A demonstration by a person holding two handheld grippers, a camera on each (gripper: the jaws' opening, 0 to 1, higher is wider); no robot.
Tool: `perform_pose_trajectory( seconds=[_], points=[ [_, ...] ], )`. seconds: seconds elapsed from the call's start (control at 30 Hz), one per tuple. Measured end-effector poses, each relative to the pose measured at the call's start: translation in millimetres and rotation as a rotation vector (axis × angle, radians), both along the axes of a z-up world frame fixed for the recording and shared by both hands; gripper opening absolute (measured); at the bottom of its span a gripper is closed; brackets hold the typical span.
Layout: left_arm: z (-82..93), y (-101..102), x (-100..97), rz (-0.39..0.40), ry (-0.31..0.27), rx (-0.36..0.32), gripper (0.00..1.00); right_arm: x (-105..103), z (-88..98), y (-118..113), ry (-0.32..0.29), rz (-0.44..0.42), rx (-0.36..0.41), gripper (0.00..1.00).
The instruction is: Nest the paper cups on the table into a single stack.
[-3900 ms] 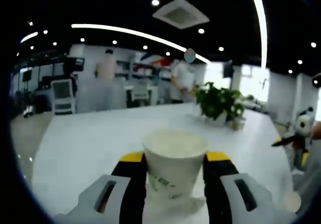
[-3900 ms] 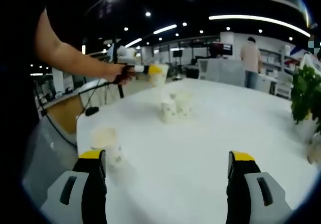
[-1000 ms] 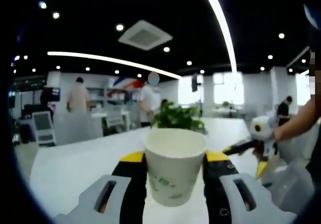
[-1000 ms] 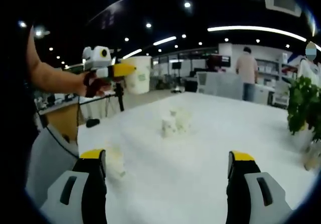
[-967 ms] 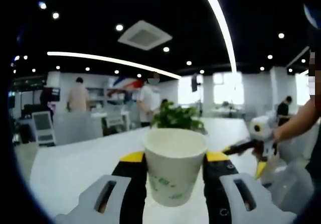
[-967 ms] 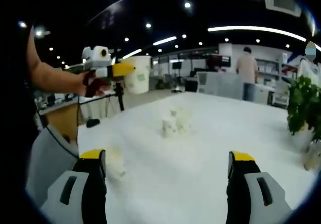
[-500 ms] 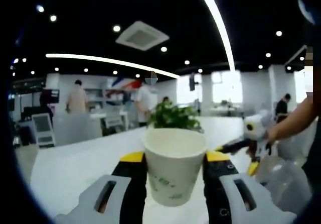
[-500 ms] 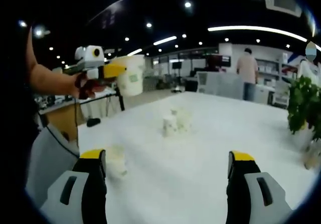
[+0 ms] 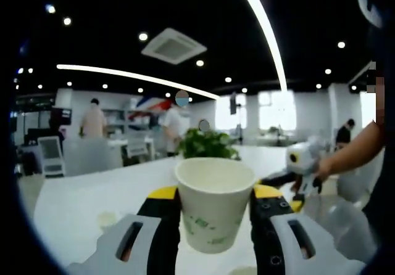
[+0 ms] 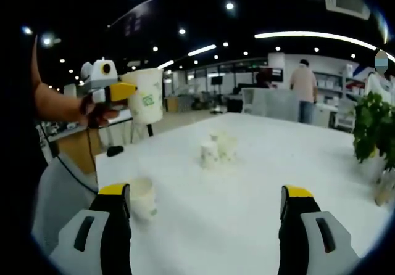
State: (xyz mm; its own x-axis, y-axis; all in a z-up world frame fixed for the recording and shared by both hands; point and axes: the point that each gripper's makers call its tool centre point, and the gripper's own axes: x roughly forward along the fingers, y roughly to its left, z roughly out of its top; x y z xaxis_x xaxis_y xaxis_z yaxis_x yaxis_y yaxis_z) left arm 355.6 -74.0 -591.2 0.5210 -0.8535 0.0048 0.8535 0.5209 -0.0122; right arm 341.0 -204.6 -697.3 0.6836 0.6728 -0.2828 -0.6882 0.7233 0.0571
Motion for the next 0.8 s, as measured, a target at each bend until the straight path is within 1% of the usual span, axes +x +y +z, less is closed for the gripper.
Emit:
perform_pose_trajectory(
  seconds=[0.07,0.17,0.23,0.33,0.53,0.63,0.73,0.8],
  points=[
    [-2.9,0.4,-3.5,0.007,-0.001,0.01,0.43,-0.6,-0.2,0.1,0.001,-0.001,0.001,1.0],
    [-4.8,1.3,-7.9,0.006,0.009,0.0,0.43,-1.1,-0.4,0.3,0.002,-0.001,0.001,1.0],
    [-5.7,0.8,-11.3,0.006,0.004,0.003,0.43,-1.5,-0.6,0.4,0.003,-0.002,0.002,1.0],
    [-6.1,0.5,-15.9,-0.003,0.021,-0.018,0.42,-2.3,-1.1,0.7,0.004,-0.002,0.003,1.0],
    [-16.0,-3.8,-28.9,-0.013,0.012,0.012,0.42,-4.0,-2.1,1.1,0.006,-0.003,0.002,1.0],
    [-20.9,-4.6,-35.6,-0.02,0.022,0.009,0.42,-4.3,-2.2,0.9,0.007,-0.004,0.004,1.0],
    [-25.1,-6.3,-41.8,-0.024,0.017,0.028,0.42,-4.7,-2.7,0.6,0.009,-0.005,0.005,1.0],
    [-26.2,-7.1,-45.4,-0.03,0.023,0.027,0.42,-5.0,-3.5,0.4,0.01,-0.004,0.004,1.0]
  ],
)
